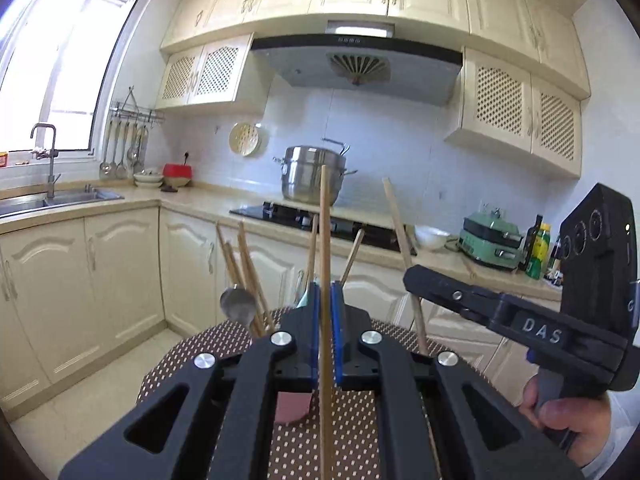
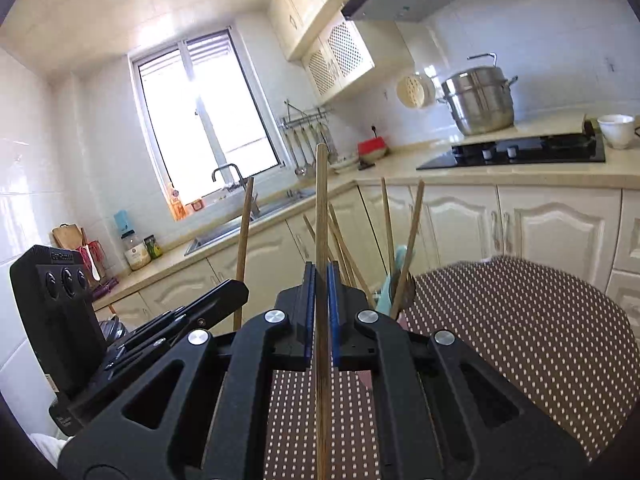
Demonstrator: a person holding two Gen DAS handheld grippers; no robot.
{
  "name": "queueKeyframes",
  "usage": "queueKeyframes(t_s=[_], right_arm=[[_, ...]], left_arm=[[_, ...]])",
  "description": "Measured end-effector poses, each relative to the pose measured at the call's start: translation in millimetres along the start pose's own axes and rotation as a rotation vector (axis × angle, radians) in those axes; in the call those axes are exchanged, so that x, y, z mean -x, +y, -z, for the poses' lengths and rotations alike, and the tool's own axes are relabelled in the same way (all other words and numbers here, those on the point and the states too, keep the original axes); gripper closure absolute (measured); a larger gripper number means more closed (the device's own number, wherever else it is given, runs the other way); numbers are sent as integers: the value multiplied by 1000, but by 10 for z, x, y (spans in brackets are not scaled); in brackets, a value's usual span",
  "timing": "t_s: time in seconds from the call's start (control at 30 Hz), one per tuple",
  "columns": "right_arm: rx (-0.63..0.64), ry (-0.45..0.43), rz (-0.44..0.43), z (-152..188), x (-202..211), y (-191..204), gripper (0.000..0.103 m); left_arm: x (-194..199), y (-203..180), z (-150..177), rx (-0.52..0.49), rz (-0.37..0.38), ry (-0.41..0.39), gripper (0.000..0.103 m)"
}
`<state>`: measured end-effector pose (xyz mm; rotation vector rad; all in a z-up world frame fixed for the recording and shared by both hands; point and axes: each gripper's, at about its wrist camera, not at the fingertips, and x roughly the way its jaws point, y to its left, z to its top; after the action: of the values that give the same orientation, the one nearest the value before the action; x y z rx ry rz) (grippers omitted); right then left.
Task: Organize utensils
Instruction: 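Carry both chopsticks over the pink cup and lower them in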
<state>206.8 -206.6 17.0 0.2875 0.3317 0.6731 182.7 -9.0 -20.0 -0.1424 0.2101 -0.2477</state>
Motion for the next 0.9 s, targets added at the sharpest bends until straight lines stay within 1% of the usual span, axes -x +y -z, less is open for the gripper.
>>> queueKeyframes(t_s=[0.1, 0.2, 0.23, 0.33, 0.43, 0.6, 0.67, 0.9], right_arm=[[9, -66, -4, -136, -67, 32, 96], [25, -125, 4, -219, -148, 62, 96], [29, -149, 3, -247, -178, 60, 96], [40, -190, 3, -301, -295, 55, 96], [41, -219, 3, -350, -437, 27, 96], [42, -229, -6, -359, -675, -48, 96], [49, -241, 6, -341, -744, -80, 96], [53, -290, 30, -298, -895, -252, 96]], left_arm=[[-63, 11, -111, -2, 37, -43, 97], [-127, 62, -200, 19, 69, -108, 97], [-154, 84, -222, 25, 70, -136, 97], [-279, 146, -268, 36, 58, -176, 97], [-441, 238, -293, 65, 43, -192, 97], [-660, 348, -271, 95, 22, -231, 97], [-767, 375, -243, 99, 9, -257, 97], [-1033, 416, -106, 84, -39, -309, 97]])
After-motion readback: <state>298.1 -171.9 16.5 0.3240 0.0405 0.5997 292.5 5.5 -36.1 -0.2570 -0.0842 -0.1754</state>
